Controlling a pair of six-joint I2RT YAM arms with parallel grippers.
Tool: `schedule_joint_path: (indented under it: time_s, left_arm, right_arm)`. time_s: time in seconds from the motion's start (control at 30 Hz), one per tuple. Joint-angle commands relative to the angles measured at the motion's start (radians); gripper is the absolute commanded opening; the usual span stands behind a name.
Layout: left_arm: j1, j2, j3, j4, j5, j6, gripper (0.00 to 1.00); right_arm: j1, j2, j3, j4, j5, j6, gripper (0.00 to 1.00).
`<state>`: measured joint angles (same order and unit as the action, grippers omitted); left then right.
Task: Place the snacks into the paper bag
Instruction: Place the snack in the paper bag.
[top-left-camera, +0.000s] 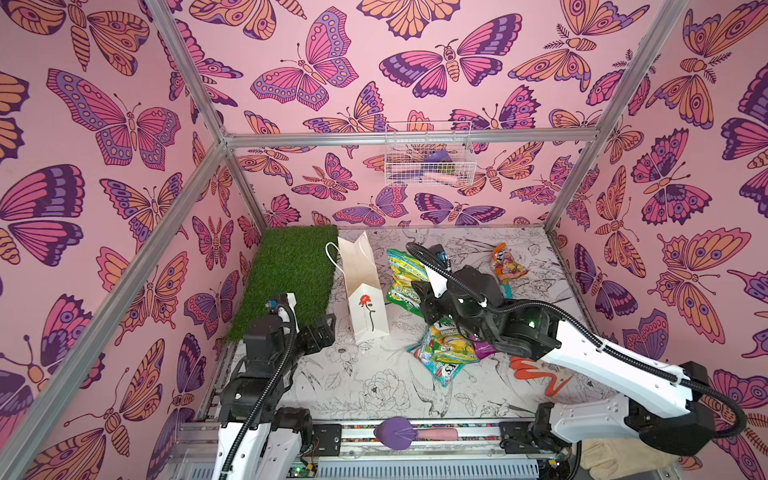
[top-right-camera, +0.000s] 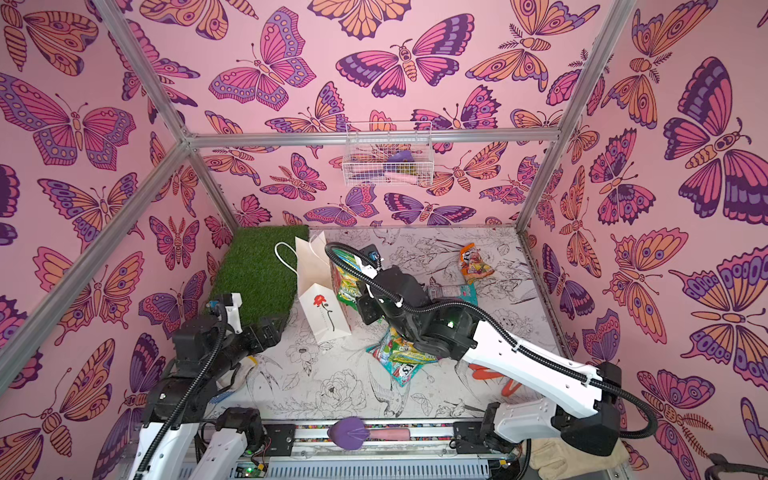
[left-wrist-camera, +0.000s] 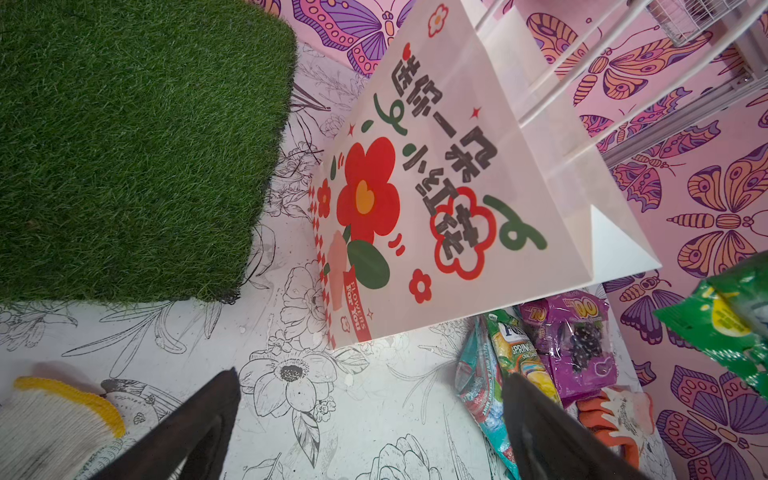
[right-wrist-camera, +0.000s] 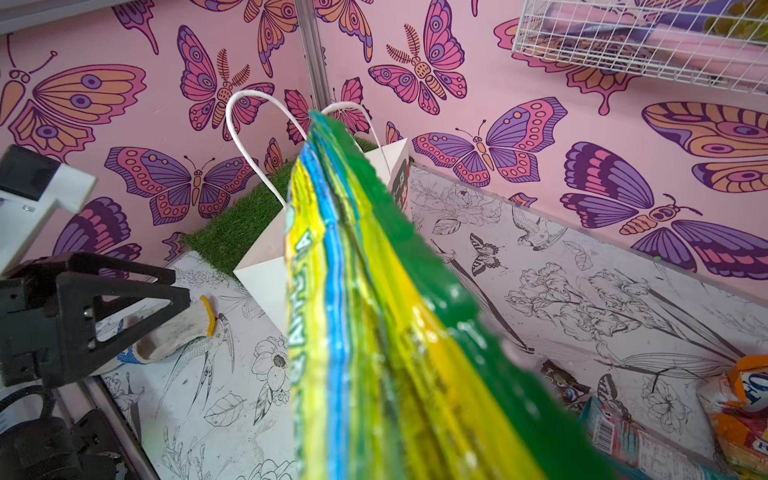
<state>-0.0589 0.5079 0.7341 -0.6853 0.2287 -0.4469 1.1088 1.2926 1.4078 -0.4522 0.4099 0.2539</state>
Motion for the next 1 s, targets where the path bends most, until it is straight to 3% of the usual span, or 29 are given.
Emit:
schedule_joint_path:
  time_s: [0.0,0.4,0.97]
  left_arm:
    - [0.004,0.001,-0.015,-0.007,0.008,0.001,1.0]
    - [0.006,0.004,-0.015,-0.005,0.012,0.001,1.0]
    - [0.008,-0.002,-0.015,-0.007,0.011,0.002,1.0]
  right_arm:
    - [0.021,0.019,0.069,0.058,0.032,-0.046,0.0]
    - [0.056,0.118,0.212,0.088,0.04,-0.104,0.0]
    - [0.094,0.401,0.548,-0.009,0.241,-0.105,0.0]
